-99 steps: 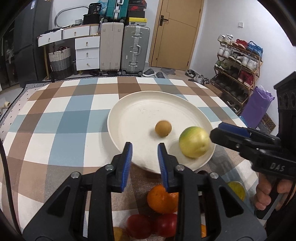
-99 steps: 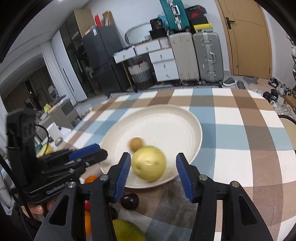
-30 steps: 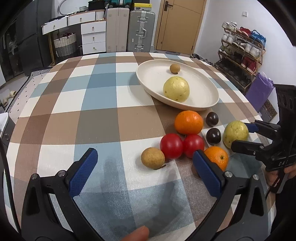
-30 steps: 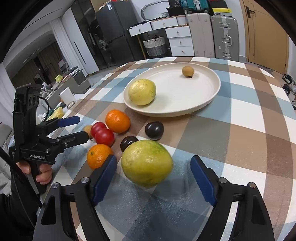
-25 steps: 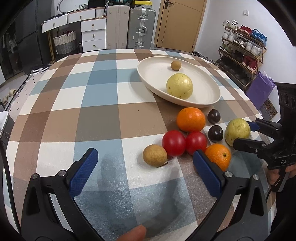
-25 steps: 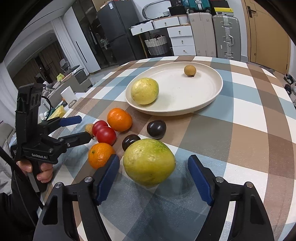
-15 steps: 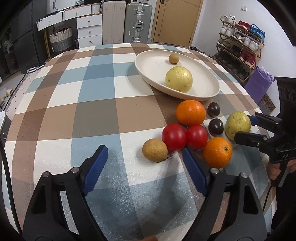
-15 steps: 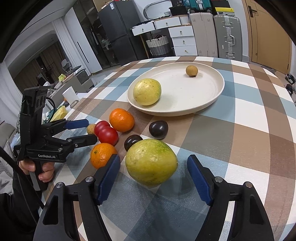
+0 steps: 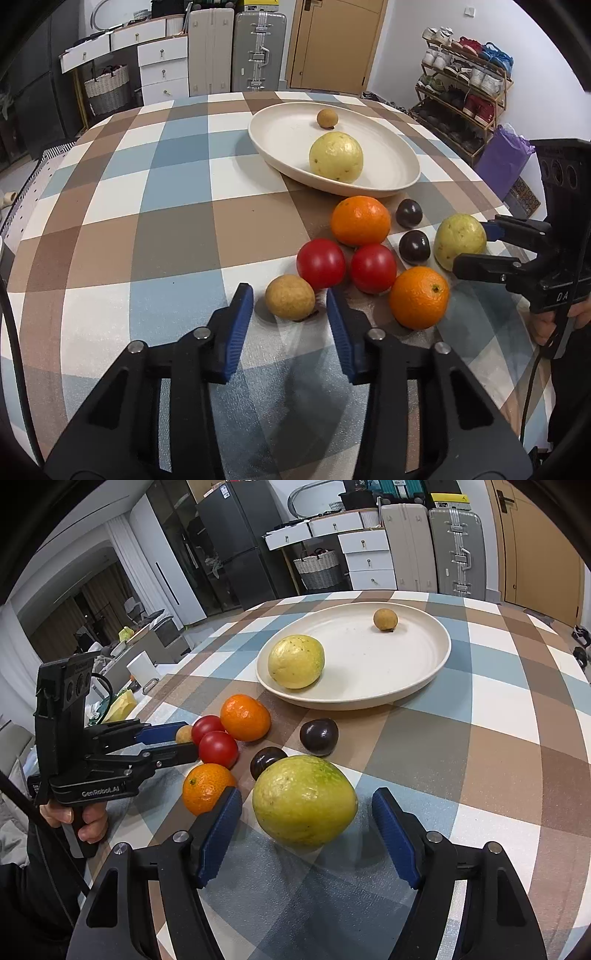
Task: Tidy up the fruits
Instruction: 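Grasp another brown longan with left gripper while right gripper grasps a large green citrus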
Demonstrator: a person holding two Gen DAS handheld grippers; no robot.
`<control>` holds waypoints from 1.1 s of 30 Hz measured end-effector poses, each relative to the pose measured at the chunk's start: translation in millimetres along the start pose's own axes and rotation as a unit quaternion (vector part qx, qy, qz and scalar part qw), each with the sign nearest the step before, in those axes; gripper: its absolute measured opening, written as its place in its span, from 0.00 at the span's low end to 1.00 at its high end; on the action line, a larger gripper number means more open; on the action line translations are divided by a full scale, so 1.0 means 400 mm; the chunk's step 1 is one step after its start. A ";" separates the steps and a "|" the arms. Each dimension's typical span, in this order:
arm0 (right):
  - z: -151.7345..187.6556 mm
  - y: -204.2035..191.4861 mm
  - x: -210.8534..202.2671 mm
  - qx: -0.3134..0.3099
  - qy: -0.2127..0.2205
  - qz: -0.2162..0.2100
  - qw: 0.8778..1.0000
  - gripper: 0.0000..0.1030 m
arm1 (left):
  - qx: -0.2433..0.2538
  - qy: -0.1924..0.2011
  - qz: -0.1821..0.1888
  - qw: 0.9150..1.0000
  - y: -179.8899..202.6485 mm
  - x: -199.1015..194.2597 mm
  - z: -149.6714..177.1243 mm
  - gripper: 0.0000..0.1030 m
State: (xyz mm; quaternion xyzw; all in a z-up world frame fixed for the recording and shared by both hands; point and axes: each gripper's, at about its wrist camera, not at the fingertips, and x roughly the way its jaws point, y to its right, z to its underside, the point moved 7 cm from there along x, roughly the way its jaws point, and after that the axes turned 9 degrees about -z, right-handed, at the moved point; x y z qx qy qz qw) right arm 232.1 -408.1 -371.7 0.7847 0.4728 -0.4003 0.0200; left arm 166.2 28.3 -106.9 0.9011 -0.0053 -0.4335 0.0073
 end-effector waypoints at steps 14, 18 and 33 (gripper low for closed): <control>0.004 -0.010 0.006 -0.008 -0.005 -0.002 1.000 0.65 | -0.003 0.022 0.016 1.000 0.003 -0.025 -0.009 0.23; 0.004 -0.009 0.006 -0.011 -0.006 -0.002 1.000 0.54 | -0.009 0.030 0.020 0.999 -0.001 -0.034 -0.012 0.23; -0.012 -0.014 -0.019 -0.020 0.024 -0.006 0.999 0.51 | -0.033 0.067 0.014 0.997 -0.020 -0.065 -0.036 0.23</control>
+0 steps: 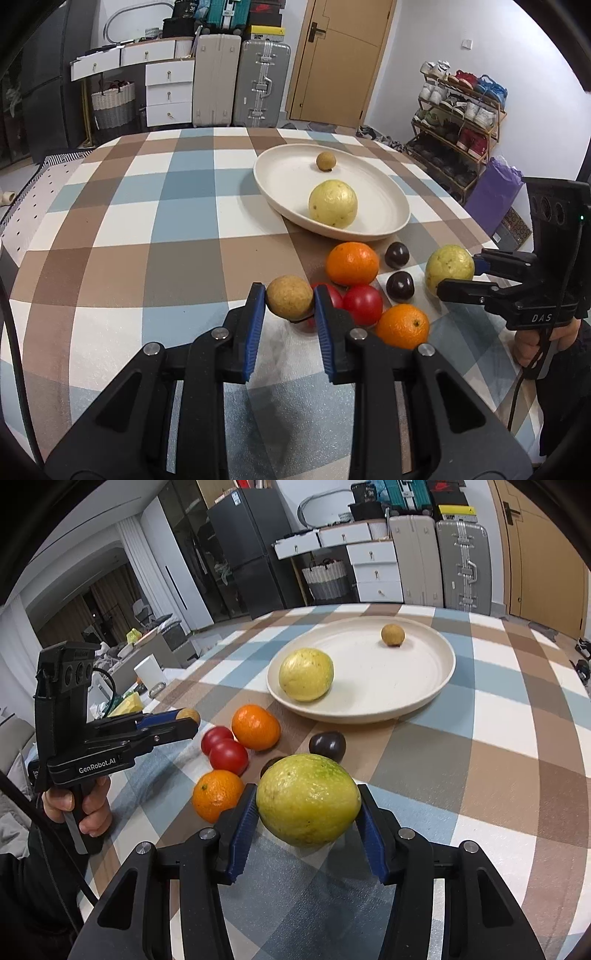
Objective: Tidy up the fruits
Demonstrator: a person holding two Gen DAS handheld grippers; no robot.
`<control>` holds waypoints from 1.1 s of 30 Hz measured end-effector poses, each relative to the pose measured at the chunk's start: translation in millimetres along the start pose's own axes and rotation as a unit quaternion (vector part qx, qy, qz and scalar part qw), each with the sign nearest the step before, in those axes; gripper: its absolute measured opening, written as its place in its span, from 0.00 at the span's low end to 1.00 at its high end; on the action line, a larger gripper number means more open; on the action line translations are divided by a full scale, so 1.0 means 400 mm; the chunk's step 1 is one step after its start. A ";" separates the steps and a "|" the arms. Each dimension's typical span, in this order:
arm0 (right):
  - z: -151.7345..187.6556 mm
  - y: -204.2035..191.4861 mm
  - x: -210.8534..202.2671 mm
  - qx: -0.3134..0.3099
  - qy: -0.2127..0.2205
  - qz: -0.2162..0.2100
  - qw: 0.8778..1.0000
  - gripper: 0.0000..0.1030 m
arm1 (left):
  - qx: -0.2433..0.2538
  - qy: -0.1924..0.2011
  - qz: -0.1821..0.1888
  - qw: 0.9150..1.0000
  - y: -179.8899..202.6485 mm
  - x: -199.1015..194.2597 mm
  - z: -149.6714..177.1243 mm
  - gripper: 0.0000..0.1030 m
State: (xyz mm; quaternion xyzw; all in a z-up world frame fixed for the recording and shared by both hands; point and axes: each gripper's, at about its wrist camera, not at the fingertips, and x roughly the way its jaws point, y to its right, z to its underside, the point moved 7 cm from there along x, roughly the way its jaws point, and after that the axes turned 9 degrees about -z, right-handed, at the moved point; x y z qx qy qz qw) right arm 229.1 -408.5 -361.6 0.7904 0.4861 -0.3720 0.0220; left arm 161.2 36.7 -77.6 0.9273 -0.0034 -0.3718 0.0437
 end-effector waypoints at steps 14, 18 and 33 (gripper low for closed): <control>-0.037 0.009 -0.037 0.003 0.054 0.010 0.998 0.51 | -0.018 0.051 -0.030 0.998 0.007 -0.031 -0.048 0.24; -0.046 0.013 -0.046 0.010 0.067 0.011 0.998 0.51 | -0.015 0.061 -0.029 0.998 0.027 -0.035 -0.059 0.24; -0.122 0.028 -0.081 0.025 0.095 0.042 0.994 0.51 | -0.022 0.058 -0.037 0.997 0.036 0.004 -0.122 0.24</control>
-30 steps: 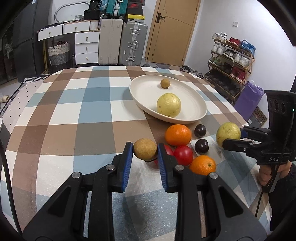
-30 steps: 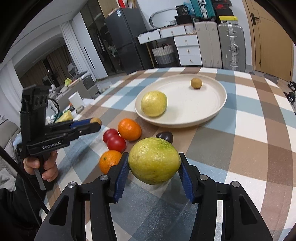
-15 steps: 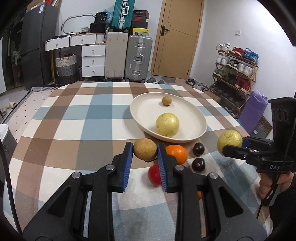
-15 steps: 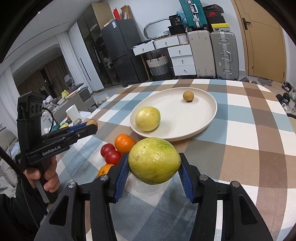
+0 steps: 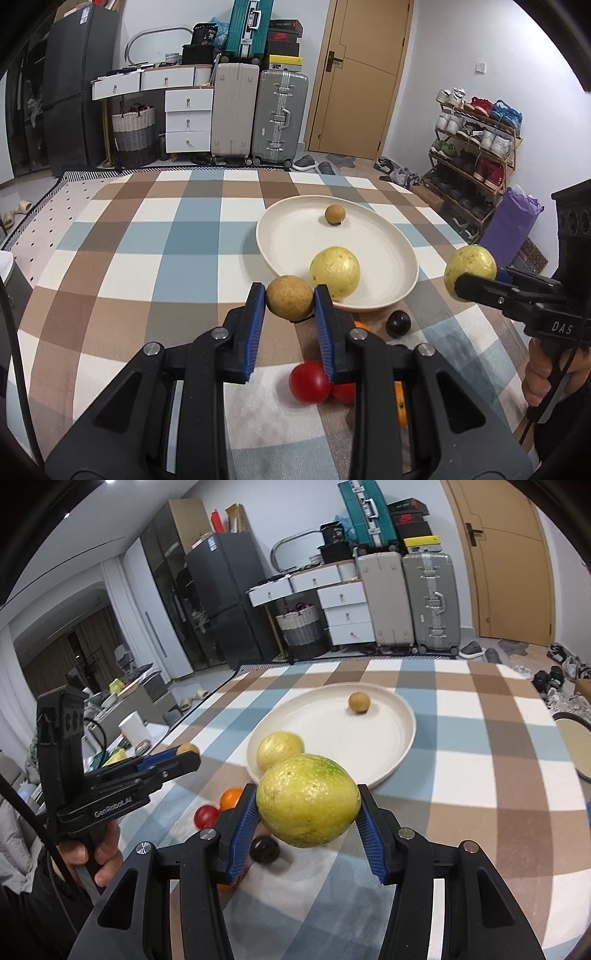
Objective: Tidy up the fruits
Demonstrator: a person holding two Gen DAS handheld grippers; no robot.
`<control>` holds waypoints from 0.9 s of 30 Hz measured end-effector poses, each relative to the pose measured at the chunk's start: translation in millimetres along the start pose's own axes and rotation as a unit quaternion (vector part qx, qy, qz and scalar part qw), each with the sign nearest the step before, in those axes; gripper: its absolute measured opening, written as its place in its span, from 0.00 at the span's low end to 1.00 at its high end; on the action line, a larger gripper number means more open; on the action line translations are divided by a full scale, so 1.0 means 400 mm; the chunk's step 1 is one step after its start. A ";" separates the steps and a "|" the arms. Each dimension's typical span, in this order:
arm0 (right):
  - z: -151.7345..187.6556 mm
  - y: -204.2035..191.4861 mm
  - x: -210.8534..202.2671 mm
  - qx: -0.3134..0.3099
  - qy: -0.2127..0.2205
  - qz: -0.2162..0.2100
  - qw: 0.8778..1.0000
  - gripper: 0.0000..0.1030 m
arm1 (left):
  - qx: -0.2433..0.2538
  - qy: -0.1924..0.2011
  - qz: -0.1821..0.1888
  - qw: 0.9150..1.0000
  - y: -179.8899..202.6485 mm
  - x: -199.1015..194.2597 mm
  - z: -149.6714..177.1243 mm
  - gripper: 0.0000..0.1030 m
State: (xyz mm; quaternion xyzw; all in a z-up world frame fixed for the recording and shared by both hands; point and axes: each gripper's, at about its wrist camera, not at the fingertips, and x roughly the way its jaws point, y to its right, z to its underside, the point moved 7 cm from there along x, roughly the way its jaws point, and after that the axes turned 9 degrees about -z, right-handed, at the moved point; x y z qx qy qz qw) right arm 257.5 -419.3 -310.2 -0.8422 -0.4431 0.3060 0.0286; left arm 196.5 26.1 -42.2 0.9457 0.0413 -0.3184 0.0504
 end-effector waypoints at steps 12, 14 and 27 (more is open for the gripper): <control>-0.075 0.030 0.017 0.009 0.017 0.015 1.000 0.51 | -0.002 0.015 -0.006 1.000 -0.010 0.034 -0.073 0.24; -0.080 0.035 0.025 0.013 0.017 0.016 1.000 0.51 | 0.003 0.017 -0.011 1.000 -0.004 0.044 -0.083 0.24; -0.103 0.081 0.090 0.045 0.026 0.031 0.998 0.51 | 0.017 0.019 -0.010 1.000 0.022 0.129 -0.123 0.24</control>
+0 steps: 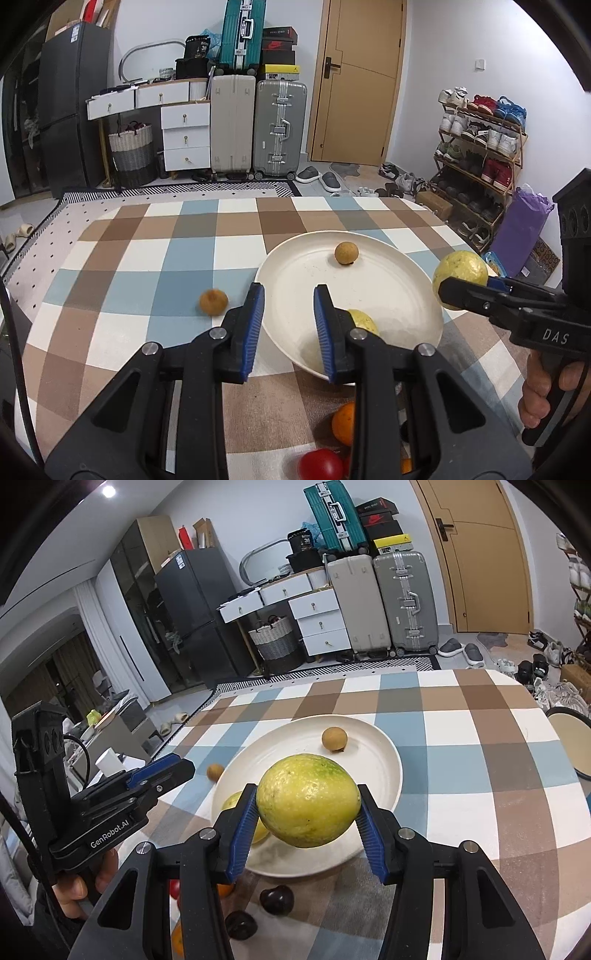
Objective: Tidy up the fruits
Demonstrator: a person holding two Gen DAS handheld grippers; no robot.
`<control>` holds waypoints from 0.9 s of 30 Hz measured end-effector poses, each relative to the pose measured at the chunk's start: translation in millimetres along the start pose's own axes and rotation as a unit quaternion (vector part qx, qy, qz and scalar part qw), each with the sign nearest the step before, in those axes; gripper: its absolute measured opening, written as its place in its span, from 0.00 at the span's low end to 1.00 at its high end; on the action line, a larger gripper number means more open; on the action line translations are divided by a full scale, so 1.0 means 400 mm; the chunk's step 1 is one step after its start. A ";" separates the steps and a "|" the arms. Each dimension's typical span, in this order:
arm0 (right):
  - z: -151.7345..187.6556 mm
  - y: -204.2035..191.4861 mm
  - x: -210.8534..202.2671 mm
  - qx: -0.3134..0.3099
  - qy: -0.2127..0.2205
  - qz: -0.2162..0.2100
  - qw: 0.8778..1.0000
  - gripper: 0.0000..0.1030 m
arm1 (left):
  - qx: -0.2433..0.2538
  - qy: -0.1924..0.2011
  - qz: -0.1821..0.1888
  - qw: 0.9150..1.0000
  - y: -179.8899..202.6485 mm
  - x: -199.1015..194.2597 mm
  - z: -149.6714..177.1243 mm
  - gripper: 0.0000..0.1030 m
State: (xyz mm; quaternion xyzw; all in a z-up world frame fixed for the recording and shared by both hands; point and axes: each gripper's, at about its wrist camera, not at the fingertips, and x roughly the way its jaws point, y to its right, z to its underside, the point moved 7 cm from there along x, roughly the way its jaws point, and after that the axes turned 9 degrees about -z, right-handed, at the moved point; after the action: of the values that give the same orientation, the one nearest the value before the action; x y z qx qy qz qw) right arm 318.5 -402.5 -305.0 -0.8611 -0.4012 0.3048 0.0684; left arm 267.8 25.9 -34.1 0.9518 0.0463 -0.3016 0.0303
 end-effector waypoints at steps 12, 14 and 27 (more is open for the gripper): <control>0.026 0.037 0.059 0.009 -0.028 0.010 1.000 0.51 | 0.019 -0.021 0.012 1.000 0.026 0.060 0.034 0.24; 0.029 0.041 0.065 0.010 -0.033 0.013 0.999 0.51 | 0.010 -0.020 0.017 1.000 0.020 0.059 0.031 0.24; 0.041 0.045 0.077 0.003 -0.042 0.017 0.999 0.51 | -0.019 -0.040 0.017 0.999 -0.037 0.057 0.038 0.31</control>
State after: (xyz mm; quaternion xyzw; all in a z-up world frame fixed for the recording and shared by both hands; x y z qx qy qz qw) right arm 335.9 -394.2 -339.1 -0.8541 -0.3884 0.3425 0.0490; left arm 276.2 41.1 -59.9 0.9390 0.0344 -0.3377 0.0556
